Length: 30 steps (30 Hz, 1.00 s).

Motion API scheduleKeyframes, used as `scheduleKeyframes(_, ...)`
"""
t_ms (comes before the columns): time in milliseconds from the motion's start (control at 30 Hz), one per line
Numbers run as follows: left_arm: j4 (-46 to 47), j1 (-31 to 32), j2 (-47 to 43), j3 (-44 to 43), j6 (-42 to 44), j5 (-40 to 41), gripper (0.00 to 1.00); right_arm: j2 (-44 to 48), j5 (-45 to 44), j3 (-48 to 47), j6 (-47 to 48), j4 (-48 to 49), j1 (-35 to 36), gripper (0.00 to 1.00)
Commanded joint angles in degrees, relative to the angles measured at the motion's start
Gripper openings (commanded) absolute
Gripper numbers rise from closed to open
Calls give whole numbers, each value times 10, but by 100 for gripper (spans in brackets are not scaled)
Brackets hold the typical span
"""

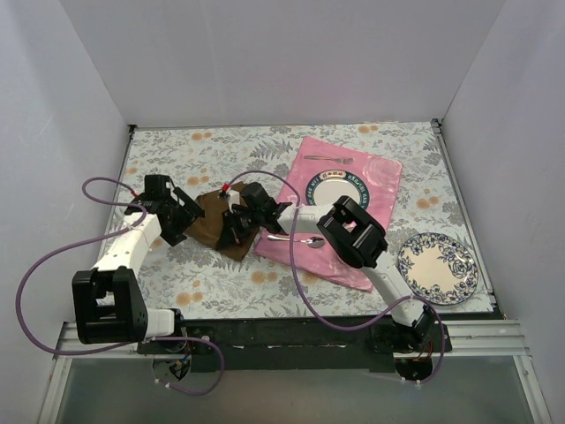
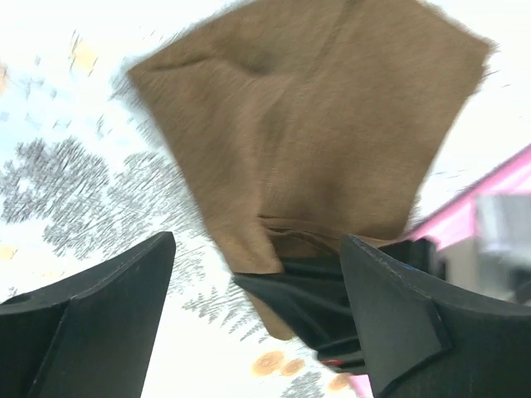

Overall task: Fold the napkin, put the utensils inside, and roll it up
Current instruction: Roll the napkin with the utensil

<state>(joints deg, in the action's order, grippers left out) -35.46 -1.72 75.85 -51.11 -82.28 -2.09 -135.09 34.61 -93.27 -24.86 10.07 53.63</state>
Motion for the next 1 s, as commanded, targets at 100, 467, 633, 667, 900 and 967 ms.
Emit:
scheduleKeyframes(100,28,-1,-6,54,-19,-13,79,-40,129,104,-357,284,-24,1)
scheduleKeyframes(467,90,7,56,78,-64,-37,71,-47,114,139,-444,370,-34,1)
scheduleKeyframes(633,106,9,83,90,-70,-28,61,-49,109,134,-443,365,-34,1)
scheduleKeyframes(667,106,9,90,91,-67,-21,58,-49,109,133,-442,364,-34,1)
scheduleKeyframes(900,116,8,106,83,-32,41,25,-26,98,130,-340,263,-34,1)
scheduleKeyframes(967,115,9,106,79,-25,41,14,-12,93,112,-264,182,-33,3)
